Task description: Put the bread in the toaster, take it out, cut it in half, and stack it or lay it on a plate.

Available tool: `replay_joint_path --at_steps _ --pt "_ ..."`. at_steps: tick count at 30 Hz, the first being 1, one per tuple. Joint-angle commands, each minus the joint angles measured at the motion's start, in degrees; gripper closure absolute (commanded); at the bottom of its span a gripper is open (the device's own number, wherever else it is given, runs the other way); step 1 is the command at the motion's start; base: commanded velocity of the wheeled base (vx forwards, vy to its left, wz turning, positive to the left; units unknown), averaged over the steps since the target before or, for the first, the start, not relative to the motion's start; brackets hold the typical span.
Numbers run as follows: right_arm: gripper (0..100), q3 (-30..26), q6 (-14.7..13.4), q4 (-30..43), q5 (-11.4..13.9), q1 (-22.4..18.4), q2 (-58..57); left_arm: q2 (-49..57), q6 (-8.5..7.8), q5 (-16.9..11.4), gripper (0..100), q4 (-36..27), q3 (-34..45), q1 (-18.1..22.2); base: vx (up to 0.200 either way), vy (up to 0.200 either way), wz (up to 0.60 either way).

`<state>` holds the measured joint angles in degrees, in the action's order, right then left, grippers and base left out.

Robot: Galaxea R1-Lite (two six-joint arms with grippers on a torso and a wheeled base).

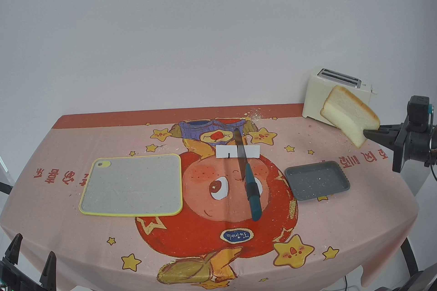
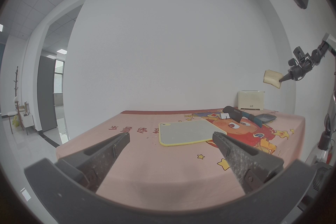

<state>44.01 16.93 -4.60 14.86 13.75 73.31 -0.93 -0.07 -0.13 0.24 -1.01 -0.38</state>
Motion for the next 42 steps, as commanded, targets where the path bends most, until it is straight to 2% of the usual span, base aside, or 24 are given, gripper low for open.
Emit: replay_joint_path --at_steps 1,12,16,28,30,33,36,39,42 --pt "100 -2.35 -0.15 -0.24 -0.18 0.31 0.34 0.22 -0.10 -0.04 0 0.02 1.01 0.03 0.000 0.000 0.00" --pt "100 -3.67 -0.32 -0.24 -0.27 0.58 -0.54 0.22 0.07 0.05 0 0.02 1.01 0.03 0.000 -0.164 0.00" --pt "100 -3.05 -2.61 -0.24 -0.27 0.84 -0.54 0.22 -0.01 0.05 0 0.02 1.01 0.03 0.000 -0.200 0.00" --pt "100 -2.79 -2.78 -2.44 -0.18 1.01 0.25 0.22 0.07 0.05 0 0.02 1.01 0.03 0.000 -0.200 0.00" --pt "100 -1.38 -2.96 -1.73 -0.36 1.45 0.25 0.22 0.07 0.05 0 0.02 1.01 0.03 0.000 -0.200 0.00" --pt "100 4.51 -4.45 0.20 -0.71 1.72 2.01 0.22 0.07 0.13 0 0.02 1.01 0.03 0.000 -0.200 0.00" --pt "100 10.66 -4.72 6.53 -0.62 1.45 3.06 0.22 0.07 0.05 0 0.02 1.01 0.03 0.000 -0.200 0.00" --pt "100 14.26 -4.72 11.19 -0.36 1.19 4.29 0.31 0.07 0.05 0 0.02 1.01 0.03 0.000 -0.200 0.00" --pt "100 16.64 -4.63 12.07 -0.27 0.14 6.67 0.22 0.07 0.05 0 0.02 1.01 0.03 0.000 -0.200 0.00"
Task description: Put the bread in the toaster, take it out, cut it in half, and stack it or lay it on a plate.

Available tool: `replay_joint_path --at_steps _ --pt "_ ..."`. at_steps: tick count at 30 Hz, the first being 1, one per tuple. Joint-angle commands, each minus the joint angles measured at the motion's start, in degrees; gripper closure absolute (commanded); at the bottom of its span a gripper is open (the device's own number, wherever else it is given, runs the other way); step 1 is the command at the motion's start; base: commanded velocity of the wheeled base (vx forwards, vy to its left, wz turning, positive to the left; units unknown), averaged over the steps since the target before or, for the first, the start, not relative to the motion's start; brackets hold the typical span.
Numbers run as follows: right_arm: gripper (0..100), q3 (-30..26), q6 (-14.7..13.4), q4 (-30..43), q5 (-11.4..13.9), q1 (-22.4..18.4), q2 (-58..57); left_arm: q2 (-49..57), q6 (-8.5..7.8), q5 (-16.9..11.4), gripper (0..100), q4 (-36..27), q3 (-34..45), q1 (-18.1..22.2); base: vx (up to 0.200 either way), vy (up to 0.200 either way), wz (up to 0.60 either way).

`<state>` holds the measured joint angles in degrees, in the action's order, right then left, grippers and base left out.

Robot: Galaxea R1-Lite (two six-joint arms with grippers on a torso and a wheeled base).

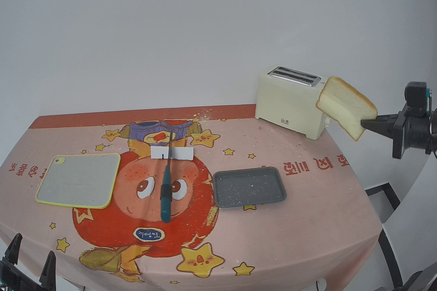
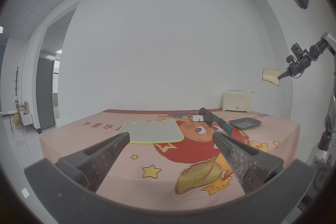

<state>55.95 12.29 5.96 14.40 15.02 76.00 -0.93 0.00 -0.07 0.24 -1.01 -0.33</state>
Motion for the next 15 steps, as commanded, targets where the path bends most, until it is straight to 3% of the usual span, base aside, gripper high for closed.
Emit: replay_joint_path --at_steps 1,15 --pt "100 5.22 0.10 1.42 0.28 -1.57 4.95 0.22 0.00 -0.01 0 0.02 1.01 -0.02 0.000 -0.200 0.00" --pt "100 12.95 0.81 2.12 0.72 -2.01 12.95 0.22 0.09 0.07 0 0.02 1.01 -0.02 0.200 0.000 0.00"
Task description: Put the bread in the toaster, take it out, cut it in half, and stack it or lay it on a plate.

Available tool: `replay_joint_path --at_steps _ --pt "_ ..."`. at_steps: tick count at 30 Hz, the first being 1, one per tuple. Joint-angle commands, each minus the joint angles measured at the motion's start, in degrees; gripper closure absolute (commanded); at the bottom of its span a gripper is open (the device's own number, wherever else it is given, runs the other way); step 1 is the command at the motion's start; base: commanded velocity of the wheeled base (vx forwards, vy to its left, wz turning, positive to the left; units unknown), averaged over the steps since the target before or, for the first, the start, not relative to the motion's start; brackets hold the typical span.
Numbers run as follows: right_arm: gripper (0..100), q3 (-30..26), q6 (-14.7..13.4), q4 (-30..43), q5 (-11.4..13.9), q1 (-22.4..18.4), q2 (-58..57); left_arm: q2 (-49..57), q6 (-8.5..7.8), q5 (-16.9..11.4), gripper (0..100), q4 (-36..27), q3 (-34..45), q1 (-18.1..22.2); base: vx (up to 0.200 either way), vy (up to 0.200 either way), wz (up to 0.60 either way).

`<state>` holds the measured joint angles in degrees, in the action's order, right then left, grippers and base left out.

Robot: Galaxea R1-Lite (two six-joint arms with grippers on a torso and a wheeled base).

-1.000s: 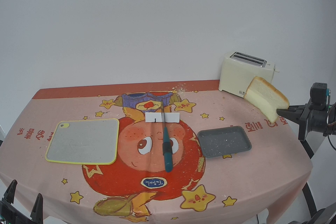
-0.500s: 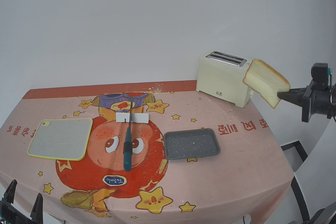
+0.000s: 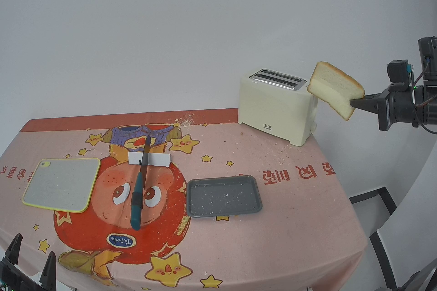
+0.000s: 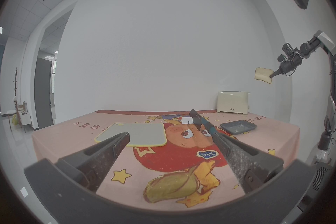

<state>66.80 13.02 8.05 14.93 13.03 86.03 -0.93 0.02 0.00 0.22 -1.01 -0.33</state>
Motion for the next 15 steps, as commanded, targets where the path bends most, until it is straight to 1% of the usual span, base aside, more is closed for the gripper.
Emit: replay_joint_path --at_steps 1,7,11,13,15 --pt "100 2.89 0.08 0.13 0.18 -0.02 3.36 0.22 0.06 0.00 0 0.04 1.01 -0.02 0.200 0.000 0.00" --pt "100 6.76 0.43 0.13 0.36 -0.11 6.17 0.22 0.06 -0.09 0 0.04 1.01 -0.02 0.000 0.000 0.00" --pt "100 10.72 2.98 0.22 0.54 -0.11 8.98 0.22 -0.02 -0.09 0 0.04 1.01 -0.02 0.000 0.000 0.00" --pt "100 12.39 3.24 0.57 0.54 -0.02 10.04 0.22 -0.11 -0.09 0 0.04 1.01 -0.02 0.000 0.000 0.00" --pt "100 15.29 3.59 3.47 0.54 0.15 11.18 0.22 -0.02 -0.09 0 0.04 1.01 -0.02 0.200 0.000 0.00"
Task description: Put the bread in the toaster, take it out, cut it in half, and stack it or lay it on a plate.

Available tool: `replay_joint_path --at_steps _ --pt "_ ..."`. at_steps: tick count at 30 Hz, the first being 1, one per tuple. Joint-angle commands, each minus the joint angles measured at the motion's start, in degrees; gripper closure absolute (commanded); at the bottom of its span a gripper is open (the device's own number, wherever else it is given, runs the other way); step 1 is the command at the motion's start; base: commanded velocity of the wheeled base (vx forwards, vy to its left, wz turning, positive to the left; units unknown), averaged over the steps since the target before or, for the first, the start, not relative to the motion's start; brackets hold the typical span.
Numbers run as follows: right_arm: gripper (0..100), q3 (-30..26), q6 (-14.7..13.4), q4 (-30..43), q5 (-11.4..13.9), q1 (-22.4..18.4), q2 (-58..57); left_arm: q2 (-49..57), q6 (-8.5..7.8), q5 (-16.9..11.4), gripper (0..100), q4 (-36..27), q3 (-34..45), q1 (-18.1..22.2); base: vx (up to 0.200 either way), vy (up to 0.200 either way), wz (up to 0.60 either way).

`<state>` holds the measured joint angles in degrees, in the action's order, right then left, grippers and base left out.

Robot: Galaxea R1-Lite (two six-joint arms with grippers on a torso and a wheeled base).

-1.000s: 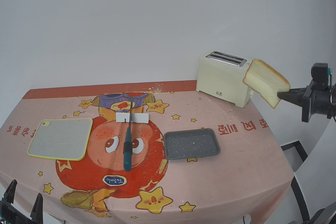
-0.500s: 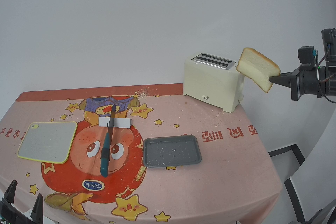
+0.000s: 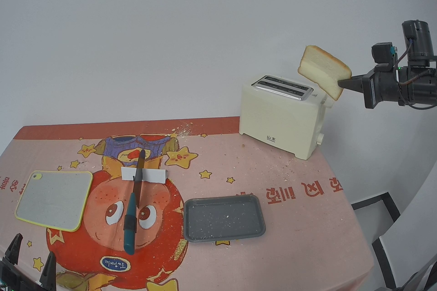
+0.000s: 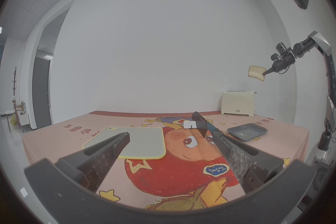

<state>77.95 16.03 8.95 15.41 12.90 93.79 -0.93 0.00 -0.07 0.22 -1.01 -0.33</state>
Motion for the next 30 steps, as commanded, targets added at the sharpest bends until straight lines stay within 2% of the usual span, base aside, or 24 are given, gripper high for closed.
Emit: replay_joint_path --at_steps 1,4,9,15,30 --pt "100 5.29 0.93 3.97 0.06 0.29 3.85 0.22 0.09 -0.01 0 0.04 1.01 -0.02 0.200 0.000 0.00" --pt "100 8.10 2.25 6.52 0.06 0.29 5.26 0.22 0.09 -0.01 0 0.04 1.01 -0.02 0.000 0.000 0.00" --pt "100 11.79 3.92 6.87 0.06 0.20 9.83 0.22 0.09 -0.01 0 0.04 1.01 -0.02 0.000 0.000 0.00" --pt "100 12.40 6.47 5.64 -0.20 -0.07 13.08 0.22 0.09 -0.01 0 0.04 1.01 -0.02 0.000 0.000 0.00" --pt "100 14.78 6.38 2.04 -0.03 0.55 18.00 0.22 0.09 0.07 0 0.04 1.01 -0.02 0.000 0.000 0.00"
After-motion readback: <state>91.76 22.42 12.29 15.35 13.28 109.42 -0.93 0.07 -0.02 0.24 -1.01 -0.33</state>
